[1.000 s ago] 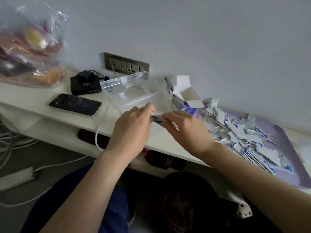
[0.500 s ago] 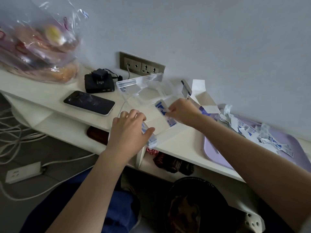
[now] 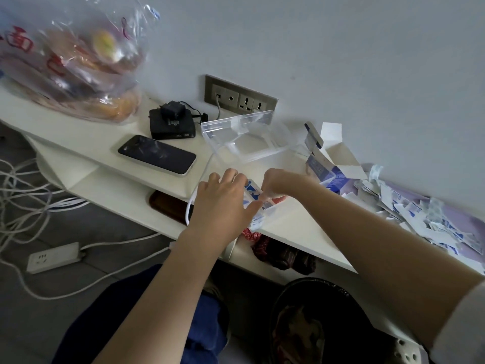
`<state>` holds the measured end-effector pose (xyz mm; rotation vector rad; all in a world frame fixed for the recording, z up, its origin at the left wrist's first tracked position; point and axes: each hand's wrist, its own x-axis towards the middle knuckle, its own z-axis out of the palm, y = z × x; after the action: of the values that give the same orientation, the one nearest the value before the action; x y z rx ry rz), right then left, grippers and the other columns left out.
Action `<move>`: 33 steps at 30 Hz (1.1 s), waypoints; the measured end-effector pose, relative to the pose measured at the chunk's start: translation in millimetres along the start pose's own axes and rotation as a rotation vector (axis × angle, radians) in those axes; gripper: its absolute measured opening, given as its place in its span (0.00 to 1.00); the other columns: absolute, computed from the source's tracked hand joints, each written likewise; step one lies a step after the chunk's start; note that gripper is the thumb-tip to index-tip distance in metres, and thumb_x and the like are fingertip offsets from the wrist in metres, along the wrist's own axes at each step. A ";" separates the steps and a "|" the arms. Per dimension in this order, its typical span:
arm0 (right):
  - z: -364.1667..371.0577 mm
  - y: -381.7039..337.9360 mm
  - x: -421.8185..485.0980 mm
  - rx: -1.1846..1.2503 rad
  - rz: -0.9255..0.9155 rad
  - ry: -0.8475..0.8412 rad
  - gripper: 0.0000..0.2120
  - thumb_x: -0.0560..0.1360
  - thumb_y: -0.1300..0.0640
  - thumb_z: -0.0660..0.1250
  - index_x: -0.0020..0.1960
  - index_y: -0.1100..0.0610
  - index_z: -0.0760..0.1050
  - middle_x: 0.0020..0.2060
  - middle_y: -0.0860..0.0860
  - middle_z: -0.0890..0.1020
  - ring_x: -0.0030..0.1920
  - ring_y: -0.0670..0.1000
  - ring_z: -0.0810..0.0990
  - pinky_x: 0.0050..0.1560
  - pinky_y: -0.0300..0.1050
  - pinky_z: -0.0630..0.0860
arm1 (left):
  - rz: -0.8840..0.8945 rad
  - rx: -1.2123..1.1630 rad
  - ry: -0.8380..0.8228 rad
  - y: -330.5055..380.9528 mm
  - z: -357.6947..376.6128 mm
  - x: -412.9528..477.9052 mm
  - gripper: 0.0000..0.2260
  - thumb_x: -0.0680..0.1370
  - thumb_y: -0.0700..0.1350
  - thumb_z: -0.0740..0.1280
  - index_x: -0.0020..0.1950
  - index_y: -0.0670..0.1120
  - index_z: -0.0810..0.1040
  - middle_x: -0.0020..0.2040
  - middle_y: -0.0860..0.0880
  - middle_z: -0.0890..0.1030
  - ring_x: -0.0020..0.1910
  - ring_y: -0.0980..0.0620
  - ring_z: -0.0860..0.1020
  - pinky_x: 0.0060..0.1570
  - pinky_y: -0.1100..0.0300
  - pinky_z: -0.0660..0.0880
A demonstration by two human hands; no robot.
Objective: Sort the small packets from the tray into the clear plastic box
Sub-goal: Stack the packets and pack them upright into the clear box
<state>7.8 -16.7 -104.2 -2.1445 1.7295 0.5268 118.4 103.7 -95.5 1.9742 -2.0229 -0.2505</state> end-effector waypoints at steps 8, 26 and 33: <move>1.3 -1.5 0.8 0.141 -0.001 0.024 0.09 0.73 0.57 0.69 0.50 0.60 0.73 0.32 0.52 0.76 0.29 0.48 0.75 0.44 0.41 0.79 | 0.002 -0.033 -0.025 -1.7 -0.4 -0.9 0.22 0.79 0.59 0.59 0.68 0.49 0.65 0.69 0.53 0.65 0.65 0.48 0.66 0.61 0.54 0.62; -0.5 -8.0 -7.2 0.224 -0.029 -0.027 0.08 0.79 0.61 0.58 0.46 0.62 0.74 0.50 0.56 0.83 0.31 0.47 0.78 0.30 0.35 0.74 | -0.014 -0.060 -0.082 -1.7 -1.5 -6.0 0.19 0.81 0.51 0.57 0.72 0.50 0.61 0.75 0.51 0.57 0.66 0.47 0.64 0.63 0.54 0.61; -8.3 1.9 -28.8 0.153 -0.149 0.039 0.18 0.81 0.54 0.56 0.66 0.64 0.64 0.57 0.60 0.78 0.55 0.57 0.79 0.50 0.46 0.73 | -0.044 -0.013 -0.071 3.9 -0.9 -5.7 0.18 0.82 0.51 0.54 0.71 0.49 0.63 0.74 0.51 0.58 0.65 0.46 0.66 0.61 0.54 0.62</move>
<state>1.0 3.6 -83.0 -2.1649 1.5599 0.3045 115.1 109.6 -94.0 2.0306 -2.0171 -0.3472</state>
